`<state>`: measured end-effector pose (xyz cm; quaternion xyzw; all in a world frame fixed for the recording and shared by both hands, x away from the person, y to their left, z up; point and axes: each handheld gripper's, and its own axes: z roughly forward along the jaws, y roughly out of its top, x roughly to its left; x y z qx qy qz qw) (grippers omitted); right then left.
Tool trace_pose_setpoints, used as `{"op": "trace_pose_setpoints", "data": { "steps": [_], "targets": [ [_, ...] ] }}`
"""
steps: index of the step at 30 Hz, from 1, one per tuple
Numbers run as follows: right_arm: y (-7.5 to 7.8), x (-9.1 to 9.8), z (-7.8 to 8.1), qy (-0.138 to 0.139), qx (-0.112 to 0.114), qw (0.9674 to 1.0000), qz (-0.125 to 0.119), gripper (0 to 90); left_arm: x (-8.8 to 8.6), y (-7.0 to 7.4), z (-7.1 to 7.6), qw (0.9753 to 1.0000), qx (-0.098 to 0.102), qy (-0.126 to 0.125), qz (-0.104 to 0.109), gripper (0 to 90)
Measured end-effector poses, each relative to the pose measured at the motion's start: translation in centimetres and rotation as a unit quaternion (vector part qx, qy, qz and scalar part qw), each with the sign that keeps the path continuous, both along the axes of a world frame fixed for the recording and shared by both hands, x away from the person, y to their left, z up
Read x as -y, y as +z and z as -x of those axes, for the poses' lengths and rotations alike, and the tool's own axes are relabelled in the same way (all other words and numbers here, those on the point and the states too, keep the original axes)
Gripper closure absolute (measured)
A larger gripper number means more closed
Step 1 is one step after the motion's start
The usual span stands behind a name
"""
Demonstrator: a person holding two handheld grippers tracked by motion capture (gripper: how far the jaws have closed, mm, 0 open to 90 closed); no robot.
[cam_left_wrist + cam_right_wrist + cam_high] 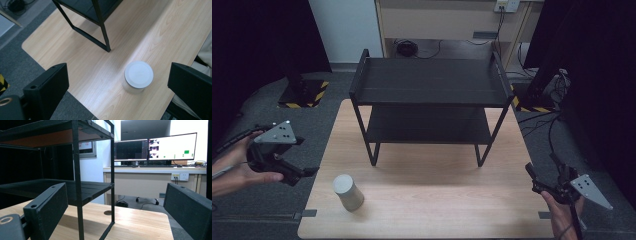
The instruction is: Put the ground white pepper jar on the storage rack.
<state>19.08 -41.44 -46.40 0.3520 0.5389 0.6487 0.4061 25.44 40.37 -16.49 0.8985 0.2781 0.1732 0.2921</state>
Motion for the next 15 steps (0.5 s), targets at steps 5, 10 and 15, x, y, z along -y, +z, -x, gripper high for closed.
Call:
{"op": "trace_pose_setpoints", "data": {
  "steps": [5,10,15],
  "targets": [
    [0.0,0.0,0.0,0.001,-0.001,1.0,0.0,5.4,0.6,-2.3,-0.8,0.9999,-0.014,-0.004,-0.002,2.9],
    [0.0,-0.1,-0.1,0.002,-0.001,1.0,0.002,5.4,0.9,-3.7,-1.3,0.9996,-0.026,-0.008,0.0,2.9],
    [0.0,-0.1,-0.1,0.001,-0.002,1.0,0.001,5.4,1.0,-5.3,-1.7,0.9992,-0.038,-0.008,0.009,2.9]
  ]
}}
